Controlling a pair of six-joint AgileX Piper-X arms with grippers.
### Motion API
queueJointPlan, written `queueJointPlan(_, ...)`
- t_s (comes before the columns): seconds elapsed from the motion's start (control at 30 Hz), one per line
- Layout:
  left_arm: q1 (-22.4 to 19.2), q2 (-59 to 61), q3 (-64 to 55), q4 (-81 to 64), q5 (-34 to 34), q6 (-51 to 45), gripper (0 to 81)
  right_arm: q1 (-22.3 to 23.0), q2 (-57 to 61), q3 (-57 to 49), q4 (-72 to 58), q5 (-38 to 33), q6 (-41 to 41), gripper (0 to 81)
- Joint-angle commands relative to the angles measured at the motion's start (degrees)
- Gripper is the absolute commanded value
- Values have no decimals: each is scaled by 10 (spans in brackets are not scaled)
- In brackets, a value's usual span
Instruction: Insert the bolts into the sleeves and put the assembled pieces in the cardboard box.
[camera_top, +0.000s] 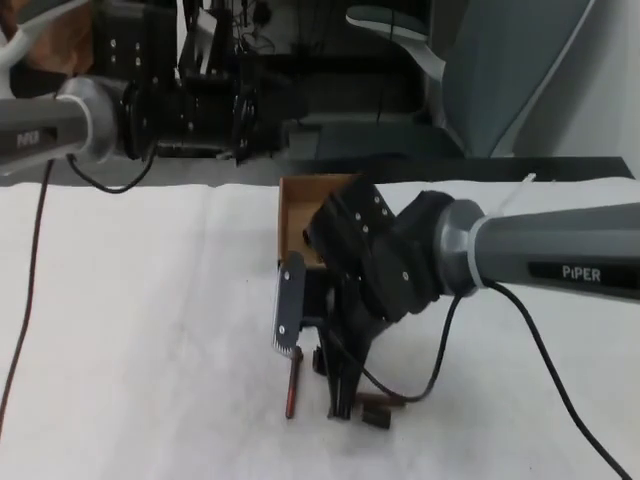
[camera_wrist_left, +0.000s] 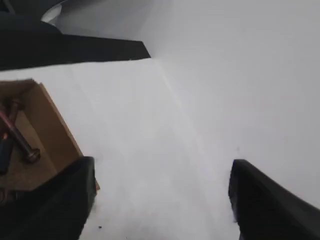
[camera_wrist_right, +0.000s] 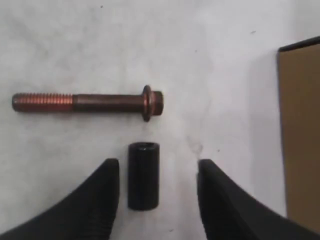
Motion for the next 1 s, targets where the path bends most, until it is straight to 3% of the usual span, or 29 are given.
queueJointPlan(0.0,2,-11,0,34,28,21,700,-6,20,-12,1,-14,-5,431)
queueJointPlan(0.13,2,-11,0,73,51,35,700,-6,55,-23,48,-8,-5,237)
queueJointPlan(0.2,2,-14,0,118,53,64,700,-4,64,-24,62,30,-1,29)
queueJointPlan(0.23,2,-16,0,138,48,81,700,-4,64,-24,65,42,3,4)
queueJointPlan(0.33,3,-30,0,248,30,183,700,-4,45,-25,64,55,55,6)
queueJointPlan(0.4,3,-46,0,346,-7,276,645,-7,15,-25,61,55,87,6)
queueJointPlan(0.47,3,-64,0,431,-58,342,641,-8,-21,-25,61,54,117,6)
queueJointPlan(0.63,-5,-99,0,550,-165,363,641,-19,-116,-23,78,54,220,6)
queueJointPlan(0.77,-51,-109,0,598,-283,363,641,-19,-179,-23,103,54,255,6)
queueJointPlan(0.97,-156,-108,0,565,-486,344,641,-19,-282,-23,130,93,287,6)
